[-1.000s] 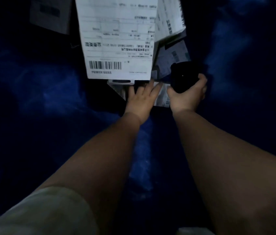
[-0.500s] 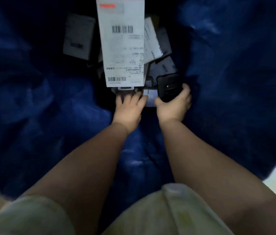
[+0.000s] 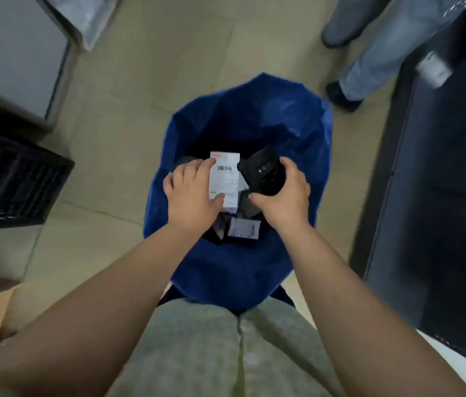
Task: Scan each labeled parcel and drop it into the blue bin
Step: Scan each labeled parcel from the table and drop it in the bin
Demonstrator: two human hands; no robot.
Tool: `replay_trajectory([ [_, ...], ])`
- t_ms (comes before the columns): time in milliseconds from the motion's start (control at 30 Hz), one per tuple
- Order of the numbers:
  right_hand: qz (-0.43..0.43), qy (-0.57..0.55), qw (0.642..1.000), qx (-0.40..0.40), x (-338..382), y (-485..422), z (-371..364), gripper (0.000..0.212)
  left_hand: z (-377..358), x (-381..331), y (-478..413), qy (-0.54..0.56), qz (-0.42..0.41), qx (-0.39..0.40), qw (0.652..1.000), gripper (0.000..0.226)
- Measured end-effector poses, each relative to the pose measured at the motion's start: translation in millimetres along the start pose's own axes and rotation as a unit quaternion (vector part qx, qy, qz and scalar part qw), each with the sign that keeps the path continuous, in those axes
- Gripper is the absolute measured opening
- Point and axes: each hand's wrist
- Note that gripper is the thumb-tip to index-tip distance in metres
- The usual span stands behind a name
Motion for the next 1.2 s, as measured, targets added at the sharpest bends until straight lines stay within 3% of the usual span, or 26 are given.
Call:
replay_trajectory([
  [267,0.180,0.080,0.980,-0.001,81,43,120,0.087,139,-59,3,-0.022,-0.040,-0.105,0.993,0.067],
  [600,0.388,0.137,0.911,-0.018,134,92,193,0.084,233,-119,76,0.007,0.131,-0.261,0.956,0.065],
  [833,0.543,0.133,0.829,-0.008,137,135,219,0.083,247,-153,162,0.027,0.223,-0.406,0.886,0.064],
  [1000,0.616,0.173,0.768,0.015,136,180,205,0.083,235,-159,238,0.003,0.307,-0.464,0.831,0.061],
  [1200,0.716,0.211,0.659,0.090,117,260,163,0.086,198,-153,354,0.001,0.459,-0.502,0.733,0.060],
])
Point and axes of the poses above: each hand's wrist, its own y-axis away from the middle knuckle, its own z-axis out of the back of the hand, x = y × z, and after that the axes turned 13 degrees about y, right-handed
